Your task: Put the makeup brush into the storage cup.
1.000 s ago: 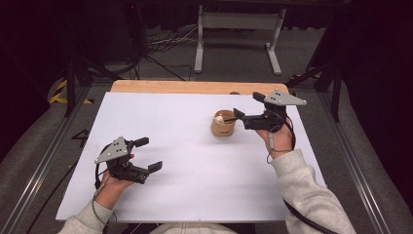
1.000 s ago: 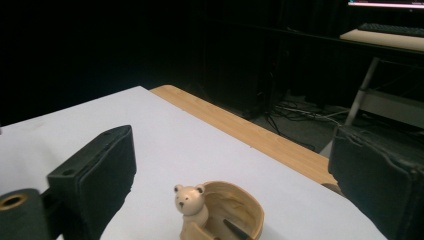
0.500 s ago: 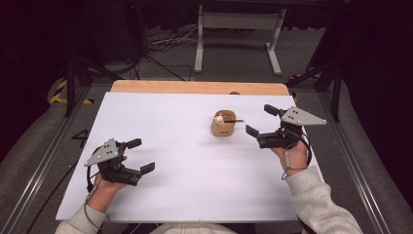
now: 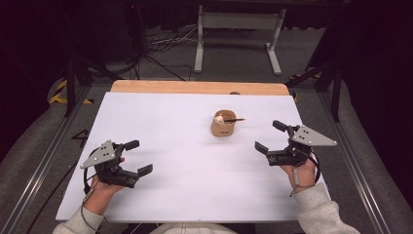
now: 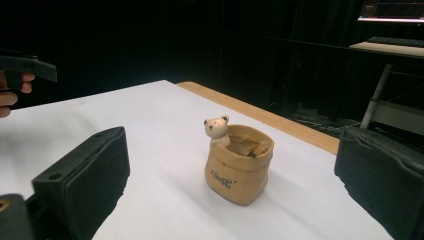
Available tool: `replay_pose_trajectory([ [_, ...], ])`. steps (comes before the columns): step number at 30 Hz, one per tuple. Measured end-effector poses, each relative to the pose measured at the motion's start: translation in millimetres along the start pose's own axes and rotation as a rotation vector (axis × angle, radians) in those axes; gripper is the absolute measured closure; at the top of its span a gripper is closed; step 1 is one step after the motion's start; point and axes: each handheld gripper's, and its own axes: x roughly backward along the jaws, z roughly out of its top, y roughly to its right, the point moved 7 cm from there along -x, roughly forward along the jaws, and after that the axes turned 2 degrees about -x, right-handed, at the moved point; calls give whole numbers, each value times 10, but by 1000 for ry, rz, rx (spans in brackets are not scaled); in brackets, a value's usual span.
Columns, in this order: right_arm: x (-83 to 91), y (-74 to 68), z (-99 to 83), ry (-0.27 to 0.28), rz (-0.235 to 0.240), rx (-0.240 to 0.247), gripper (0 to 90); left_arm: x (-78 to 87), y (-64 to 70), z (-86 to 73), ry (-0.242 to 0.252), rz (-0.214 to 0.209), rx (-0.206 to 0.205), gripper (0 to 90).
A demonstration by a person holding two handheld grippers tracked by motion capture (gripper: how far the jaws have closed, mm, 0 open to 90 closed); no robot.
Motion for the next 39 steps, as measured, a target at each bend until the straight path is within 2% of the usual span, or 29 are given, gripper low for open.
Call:
replay_pose_trajectory([
  [6, 52, -73, -140, 2, 4, 7, 15, 52, -11, -16, -5, 8, -5, 12],
  [17, 113, -175, -330, 14, 27, -2, 8, 139, -18, -79, 2, 27, 14, 12],
  [21, 120, -199, -390, 14, 29, -8, 8, 176, -41, -116, 15, 37, 38, 14],
  [29, 140, -244, -505, 28, 31, -11, 8, 234, -72, -147, 67, 51, 32, 21],
  [35, 108, -238, -622, 9, 29, -13, 16, 217, -99, -192, 82, 51, 20, 24],
  [39, 97, -195, -666, 7, 13, -9, 24, 206, -118, -225, 82, 53, 29, 25],
])
